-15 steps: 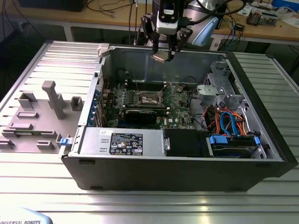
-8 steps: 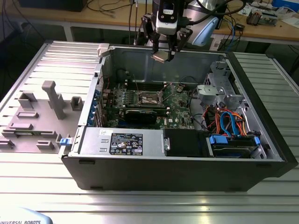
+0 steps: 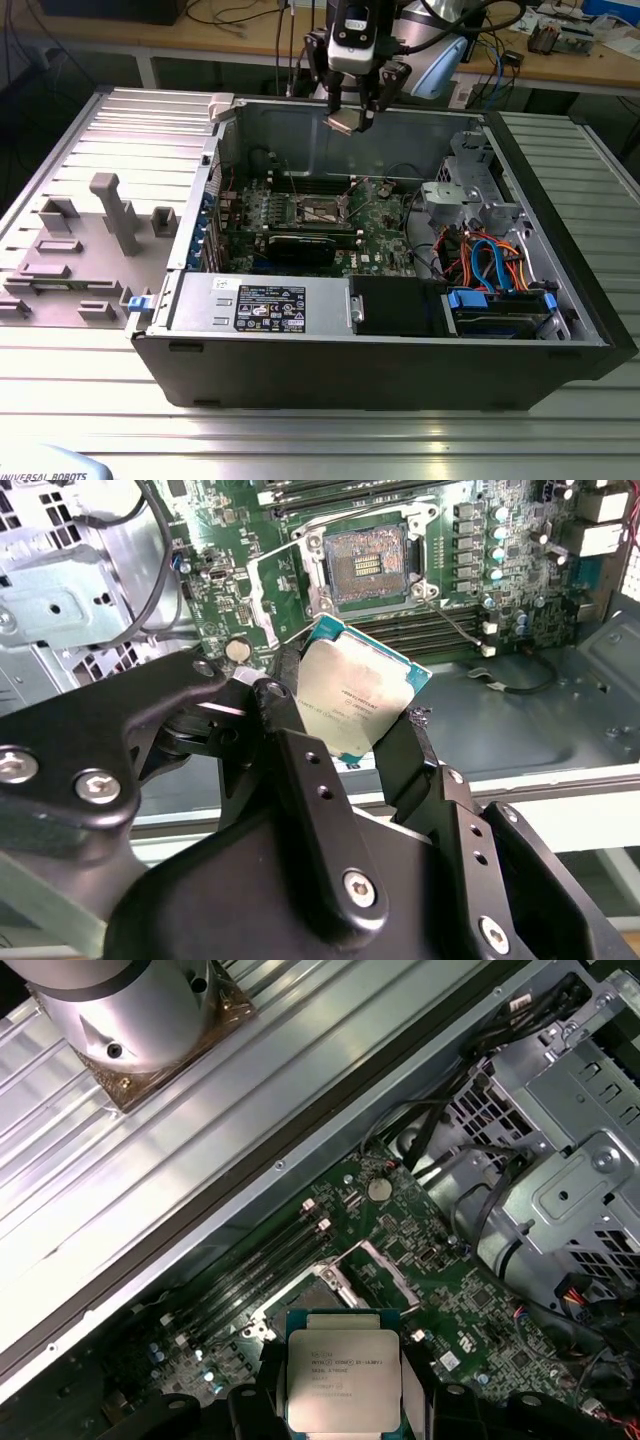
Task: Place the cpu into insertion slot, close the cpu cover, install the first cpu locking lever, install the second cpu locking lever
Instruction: 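Place the cpu into insertion slot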
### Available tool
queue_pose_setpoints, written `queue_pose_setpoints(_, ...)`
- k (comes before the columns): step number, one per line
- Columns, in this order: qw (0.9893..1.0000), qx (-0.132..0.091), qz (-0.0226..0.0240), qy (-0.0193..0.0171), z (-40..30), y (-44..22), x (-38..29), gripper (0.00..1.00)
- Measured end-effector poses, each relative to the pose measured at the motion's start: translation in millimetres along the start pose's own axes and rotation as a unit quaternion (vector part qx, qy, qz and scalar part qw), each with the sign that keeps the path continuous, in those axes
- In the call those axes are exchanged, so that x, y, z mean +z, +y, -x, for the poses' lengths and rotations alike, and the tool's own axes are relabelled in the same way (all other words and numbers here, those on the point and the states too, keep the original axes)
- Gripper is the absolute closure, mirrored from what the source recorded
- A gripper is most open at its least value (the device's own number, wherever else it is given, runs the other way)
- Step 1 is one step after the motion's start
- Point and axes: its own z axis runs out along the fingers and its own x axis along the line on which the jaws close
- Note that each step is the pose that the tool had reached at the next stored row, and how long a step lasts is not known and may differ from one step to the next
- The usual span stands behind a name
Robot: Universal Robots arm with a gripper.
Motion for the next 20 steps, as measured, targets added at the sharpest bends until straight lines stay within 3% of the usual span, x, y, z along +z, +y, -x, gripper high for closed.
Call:
queue_pose_setpoints(8,1.0,0.004,0.0001,-0.0004,0.0,0.0,0.0,0.46)
queue_pose_setpoints(12,0.9994,0.035,0.0003,-0.0032,0.1,0.1,0.3,0.46)
queue_pose_setpoints(16,0.9981,0.062,0.0007,-0.0056,0.1,0.0,0.6,0.46)
queue_pose_setpoints(20,0.9977,0.068,0.0008,-0.006,0.1,0.1,0.7,0.46)
